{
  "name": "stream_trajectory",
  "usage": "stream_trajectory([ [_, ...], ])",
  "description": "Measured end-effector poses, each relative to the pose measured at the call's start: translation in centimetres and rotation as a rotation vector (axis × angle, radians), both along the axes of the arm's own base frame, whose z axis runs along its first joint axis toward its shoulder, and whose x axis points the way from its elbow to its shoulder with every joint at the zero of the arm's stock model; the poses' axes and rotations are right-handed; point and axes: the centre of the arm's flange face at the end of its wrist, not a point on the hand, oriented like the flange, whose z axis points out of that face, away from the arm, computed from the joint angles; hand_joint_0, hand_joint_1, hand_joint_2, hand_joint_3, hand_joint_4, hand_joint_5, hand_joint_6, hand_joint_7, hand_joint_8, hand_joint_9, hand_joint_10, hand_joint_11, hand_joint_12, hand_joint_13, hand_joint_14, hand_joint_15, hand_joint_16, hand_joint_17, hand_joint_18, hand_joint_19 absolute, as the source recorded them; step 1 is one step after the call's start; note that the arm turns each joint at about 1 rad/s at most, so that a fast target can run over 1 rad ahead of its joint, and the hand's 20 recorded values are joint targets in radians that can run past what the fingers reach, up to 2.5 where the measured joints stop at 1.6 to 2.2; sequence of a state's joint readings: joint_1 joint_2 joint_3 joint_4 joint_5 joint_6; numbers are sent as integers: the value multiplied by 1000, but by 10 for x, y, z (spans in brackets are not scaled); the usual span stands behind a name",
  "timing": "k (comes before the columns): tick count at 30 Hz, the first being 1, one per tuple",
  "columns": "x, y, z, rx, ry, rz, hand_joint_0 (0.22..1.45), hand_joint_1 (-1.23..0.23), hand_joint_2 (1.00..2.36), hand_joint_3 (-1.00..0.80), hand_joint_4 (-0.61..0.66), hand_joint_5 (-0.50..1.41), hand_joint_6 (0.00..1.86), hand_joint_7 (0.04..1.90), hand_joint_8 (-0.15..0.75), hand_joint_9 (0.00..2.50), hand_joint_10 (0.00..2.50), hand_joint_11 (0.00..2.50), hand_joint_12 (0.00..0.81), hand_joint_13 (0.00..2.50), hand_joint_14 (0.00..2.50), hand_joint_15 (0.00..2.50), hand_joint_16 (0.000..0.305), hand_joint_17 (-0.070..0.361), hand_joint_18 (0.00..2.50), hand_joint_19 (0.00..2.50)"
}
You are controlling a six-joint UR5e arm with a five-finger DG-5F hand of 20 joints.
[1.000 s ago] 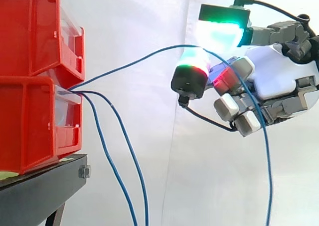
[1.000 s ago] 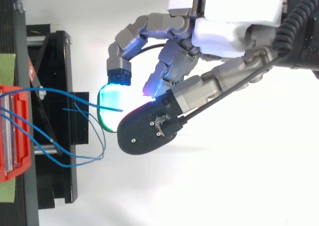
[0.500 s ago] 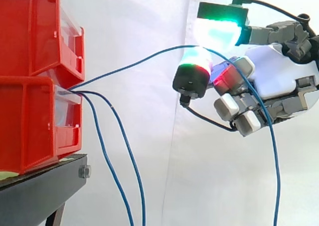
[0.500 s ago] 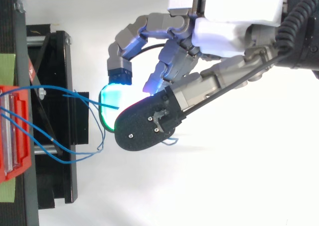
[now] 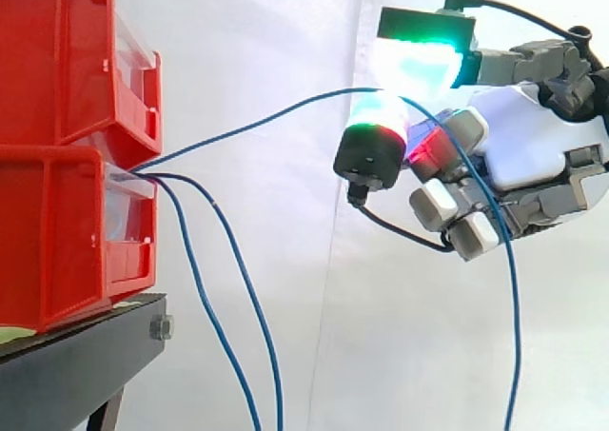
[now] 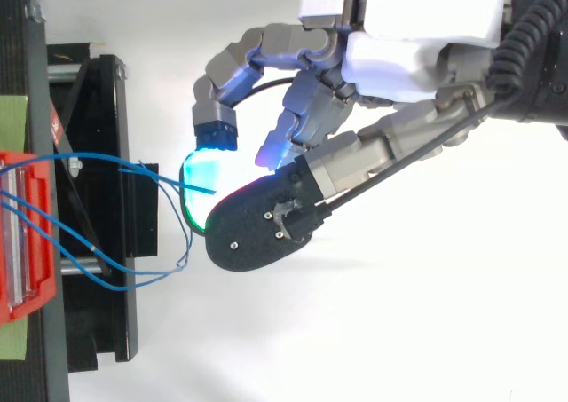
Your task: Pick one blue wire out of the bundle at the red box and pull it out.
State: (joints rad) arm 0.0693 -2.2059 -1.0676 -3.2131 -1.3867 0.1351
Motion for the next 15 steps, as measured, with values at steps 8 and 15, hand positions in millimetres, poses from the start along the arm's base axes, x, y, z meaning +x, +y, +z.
stream_trajectory([
  [8, 0, 2, 0, 0, -1, 2, 555, -682, 1009, -371, 224, -118, 896, 1086, 416, 1199, 5, 1227, 427, 1040, 13, 521, 48, 108, 992, 556],
  [15, 1, 3, 0, -11, 1, 6, 586, -720, 1014, -277, 209, -108, 895, 1133, 422, 1207, 4, 1206, 433, 1055, 13, 516, 48, 107, 1003, 539],
])
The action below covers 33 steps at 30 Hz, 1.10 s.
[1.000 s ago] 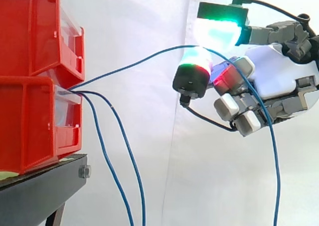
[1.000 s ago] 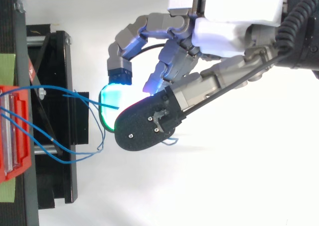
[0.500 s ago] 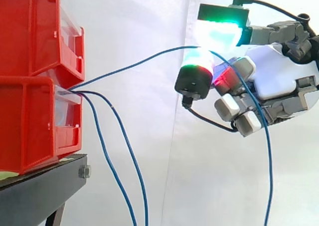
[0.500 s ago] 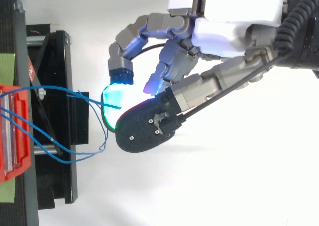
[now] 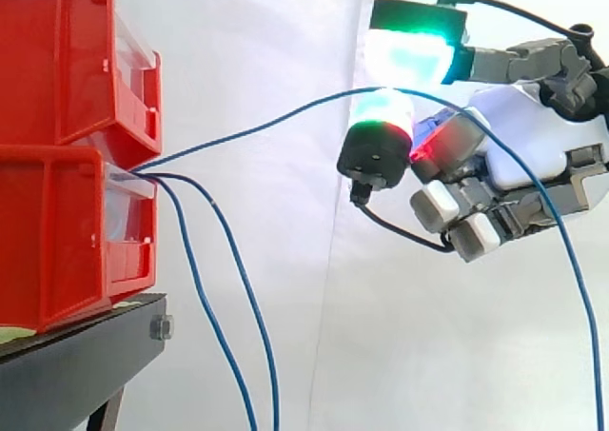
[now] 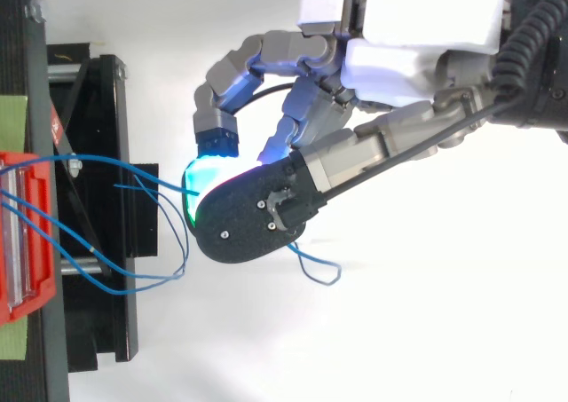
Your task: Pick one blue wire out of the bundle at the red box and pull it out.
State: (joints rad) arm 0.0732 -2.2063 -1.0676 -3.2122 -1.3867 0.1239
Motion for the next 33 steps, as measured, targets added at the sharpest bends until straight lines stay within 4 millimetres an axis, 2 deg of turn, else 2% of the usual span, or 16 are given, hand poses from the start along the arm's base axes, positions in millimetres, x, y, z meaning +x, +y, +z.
stream_trajectory([
  [14, 0, -1, 0, -9, 0, 1, 613, -848, 1016, -78, 177, -97, 904, 1172, 448, 1238, 3, 1185, 454, 1094, 12, 504, 52, 116, 1071, 488],
  [26, -2, -5, 4, -23, 0, -4, 638, -836, 1017, -108, 170, -106, 922, 1129, 435, 1196, 4, 1187, 436, 1056, 13, 500, 49, 110, 1019, 500],
  [33, -12, -9, 12, -66, 39, -2, 632, -818, 1016, -116, 182, -107, 925, 1117, 436, 1185, 4, 1179, 439, 1041, 12, 495, 50, 111, 1005, 500],
])
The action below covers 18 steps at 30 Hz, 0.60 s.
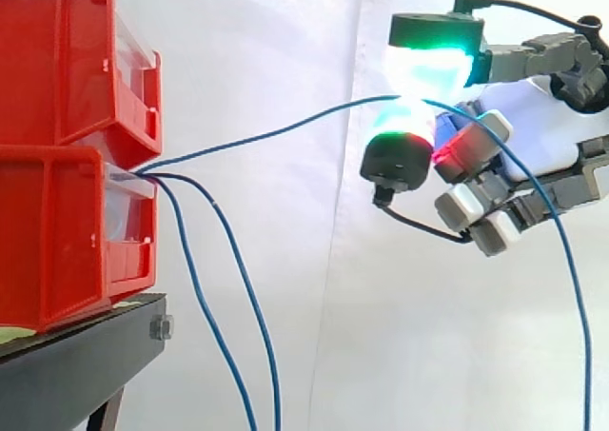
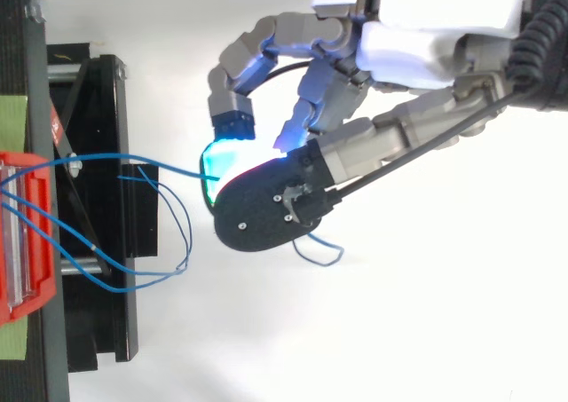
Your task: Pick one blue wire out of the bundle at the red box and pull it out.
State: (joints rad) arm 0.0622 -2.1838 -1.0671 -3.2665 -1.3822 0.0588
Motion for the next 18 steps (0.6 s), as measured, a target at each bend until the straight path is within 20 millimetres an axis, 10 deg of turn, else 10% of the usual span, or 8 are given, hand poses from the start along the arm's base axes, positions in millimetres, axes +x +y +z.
stream_trajectory([
  [18, -10, -11, 6, -12, 37, -17, 632, -812, 1016, -122, 175, -108, 927, 1105, 435, 1169, 1, 1173, 440, 1026, 12, 495, 50, 112, 998, 493],
])
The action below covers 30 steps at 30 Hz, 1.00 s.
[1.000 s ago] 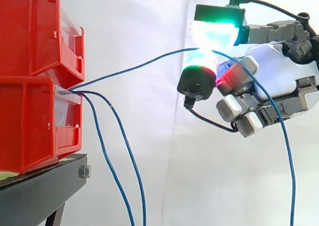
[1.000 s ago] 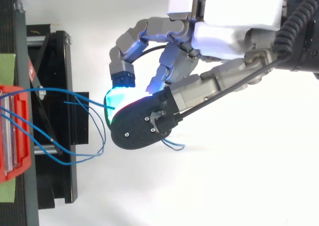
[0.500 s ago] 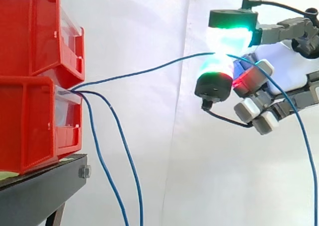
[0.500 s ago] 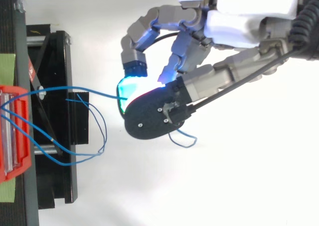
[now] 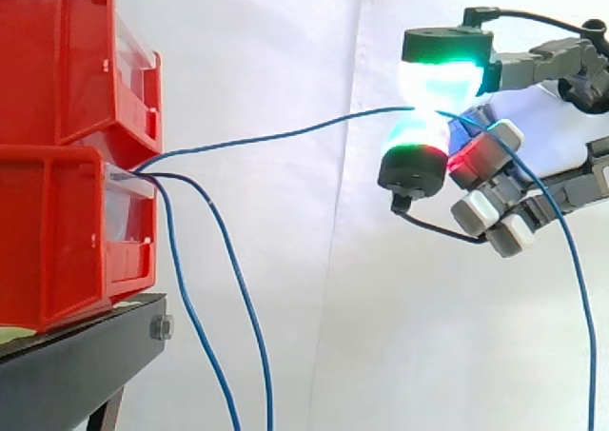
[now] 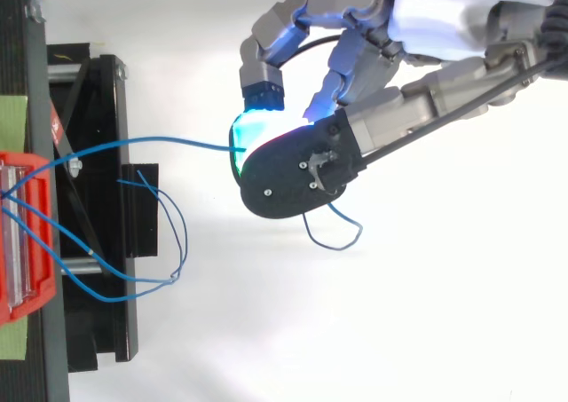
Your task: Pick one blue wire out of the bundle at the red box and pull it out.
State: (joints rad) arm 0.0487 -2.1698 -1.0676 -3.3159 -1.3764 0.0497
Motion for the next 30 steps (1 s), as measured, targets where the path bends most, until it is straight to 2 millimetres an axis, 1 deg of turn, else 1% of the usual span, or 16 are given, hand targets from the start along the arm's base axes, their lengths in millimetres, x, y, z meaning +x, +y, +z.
stream_trajectory([
  [24, 0, 0, -1, -1, -3, 0, 635, -799, 1015, -133, 199, -109, 929, 1094, 439, 1145, 2, 1142, 440, 1003, 13, 485, 50, 114, 984, 497],
  [30, 0, 0, -1, -1, -3, 0, 639, -781, 1014, -164, 210, -115, 933, 1079, 426, 1087, 2, 1128, 432, 966, 12, 487, 50, 112, 944, 507],
])
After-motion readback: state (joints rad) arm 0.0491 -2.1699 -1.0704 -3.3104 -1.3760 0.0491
